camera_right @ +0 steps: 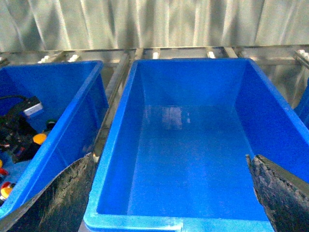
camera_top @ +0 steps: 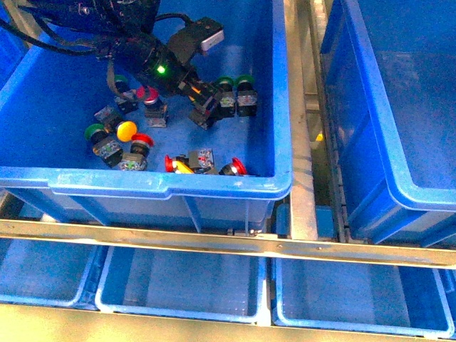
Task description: Pick red and yellow buttons and place in box
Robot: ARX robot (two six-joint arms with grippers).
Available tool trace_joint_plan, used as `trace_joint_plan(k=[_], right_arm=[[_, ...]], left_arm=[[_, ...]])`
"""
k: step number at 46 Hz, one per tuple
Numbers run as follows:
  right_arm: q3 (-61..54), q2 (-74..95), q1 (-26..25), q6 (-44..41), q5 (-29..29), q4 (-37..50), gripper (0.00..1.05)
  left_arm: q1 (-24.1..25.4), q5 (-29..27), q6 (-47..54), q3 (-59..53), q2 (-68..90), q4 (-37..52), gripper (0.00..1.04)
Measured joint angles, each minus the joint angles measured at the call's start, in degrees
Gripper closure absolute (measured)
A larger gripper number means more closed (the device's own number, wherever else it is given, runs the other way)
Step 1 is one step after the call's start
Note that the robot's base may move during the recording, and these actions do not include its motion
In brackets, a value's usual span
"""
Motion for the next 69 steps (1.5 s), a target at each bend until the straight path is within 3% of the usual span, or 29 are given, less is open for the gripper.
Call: trace_joint_plan(k=[22,39,50,69], right_arm=[[0.00,0.00,0.00,0.00,0.00,0.00,0.07],[0.00,0.00,0.00,0.00,0.00,0.00,0.07],[0.00,0.00,0.00,0.00,0.00,0.00,0.07],[0.00,0.00,0.00,0.00,0.02,0.00,0.07]], left_arm=[[0.22,0.61,-0.81,6.34,3.76,-1.77,0.11],[0.57,0.66,-2.64,6.78,3.85,-1.64,0.71],[0.96,1.01,-7.69,4.46,3.02,2.01,0.71],[3.58,5.90,-32.20,-15.12,-15.15,11.67,0.71]])
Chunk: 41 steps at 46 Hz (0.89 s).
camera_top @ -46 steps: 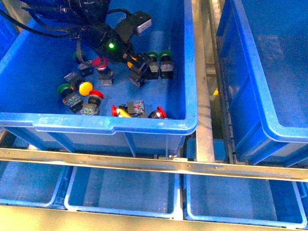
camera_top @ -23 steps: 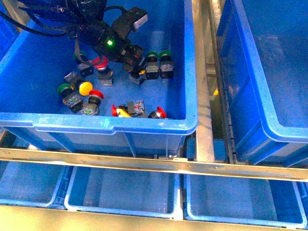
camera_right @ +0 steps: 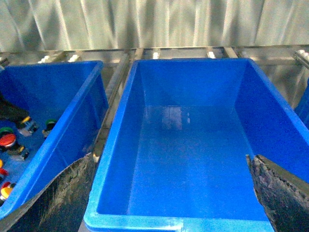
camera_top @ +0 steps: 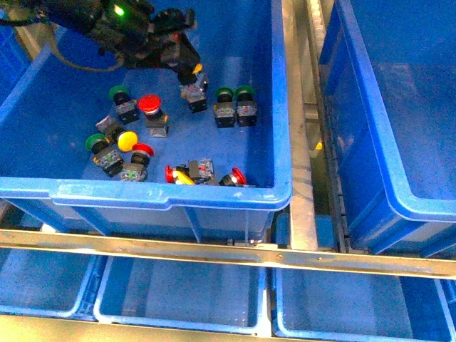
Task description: Pick red and yellow buttons and place in box
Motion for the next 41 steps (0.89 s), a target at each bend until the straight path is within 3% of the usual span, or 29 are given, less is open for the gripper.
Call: trace_joint_plan(k=[16,21,29,41], right_arm=[[0.00,0.00,0.00,0.00,0.00,0.00,0.07],[0.00,0.00,0.00,0.00,-0.02,0.00,0.07],[0.00,0.00,0.00,0.00,-0.02,0.00,0.07],[0.00,0.00,0.00,0.00,-0.02,0.00,0.07]], left_arm=[[1.97,2.93,-11.30,-11.61,-7.43,1.97,0.71],[2.34,6.75,-18.53,-14.40,-9.77,2.93,0.71],[1.90,13.79,-30.03,-14.12,-14.38,4.13,0.71],[-2.01,16.81,-38.14,-10.32,-14.67,2.40,0.71]])
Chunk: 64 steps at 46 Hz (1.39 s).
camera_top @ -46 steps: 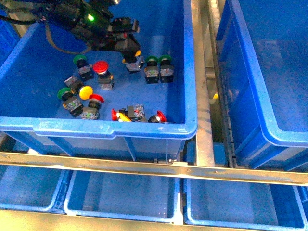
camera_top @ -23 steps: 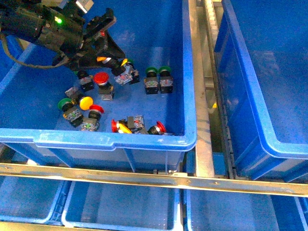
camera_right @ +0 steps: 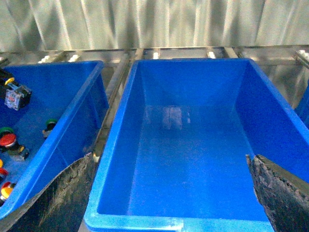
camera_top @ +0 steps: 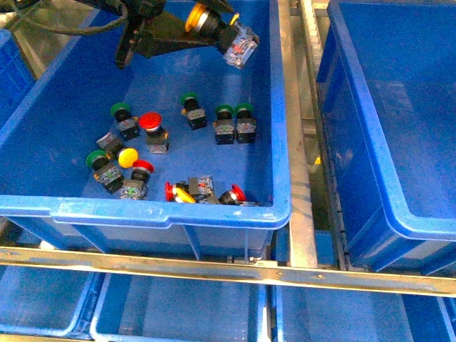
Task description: Pick red and yellow buttons and place in box
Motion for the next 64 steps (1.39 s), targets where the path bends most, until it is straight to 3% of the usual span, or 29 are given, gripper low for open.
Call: trace_joint_plan(k=[22,64], right_arm=[[0.00,0.00,0.00,0.00,0.00,0.00,0.07],[0.00,0.00,0.00,0.00,0.00,0.00,0.07]], left_arm=[[-10.64,-0.44,-11.76,2.80,6.23,3.52,0.71],[-18.80,-3.10,-23.34,24.85,20.04,4.31,0.71]])
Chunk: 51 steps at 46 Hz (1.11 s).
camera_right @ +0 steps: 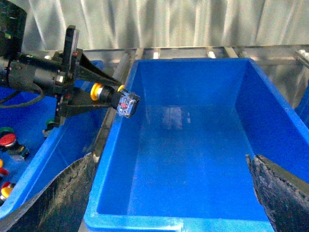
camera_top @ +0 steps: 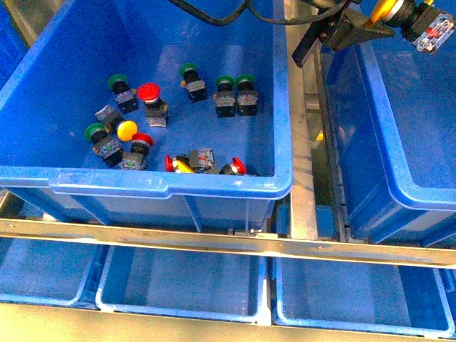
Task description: Pick red and yellow buttons and place in box
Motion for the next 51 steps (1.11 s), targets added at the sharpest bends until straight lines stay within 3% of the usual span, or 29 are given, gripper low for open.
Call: trace_joint_plan(k=[27,29,30,32,34,38,45,51], right_arm=[[0.00,0.00,0.00,0.00,0.02,0.00,0.07],[0.87,1.92,0.94,0.92,2.62,-3.17,0.07],[3.19,5.18,1.92,1.62,8.66,-8.55,0.07],[5.88,12.24,1.66,0.85,13.29,-11.65,0.07],[7.74,21.31,-0.39,-1.46,12.35,-8.28,0.07],[10.60,39.85,-4.13,-9.27,5.38,7.82,0.07],[17.79,65.66,-5.86,-22.82,-2.12,30.91,0.07],[22.36,78.05,-5.42,-30.05,-5.70,37.53,0.07]], left_arm=[[-2.80,-2.12,-2.60,14.10,9.40,-3.34,0.71],[-2.82,-2.16,-2.67,14.47,9.60,-3.54,0.71],[-2.80,-2.14,-2.69,14.64,9.68,-3.80,0.71],[-2.75,-2.16,-2.67,14.67,9.75,-4.09,0.71],[-2.73,-2.25,-2.67,14.67,9.75,-4.15,0.71],[-2.54,-2.56,-2.69,14.71,9.77,-4.15,0.71],[-1.77,-2.60,-2.69,14.71,9.77,-3.85,0.71],[-1.33,-2.97,-2.71,14.71,9.79,-3.74,0.71]])
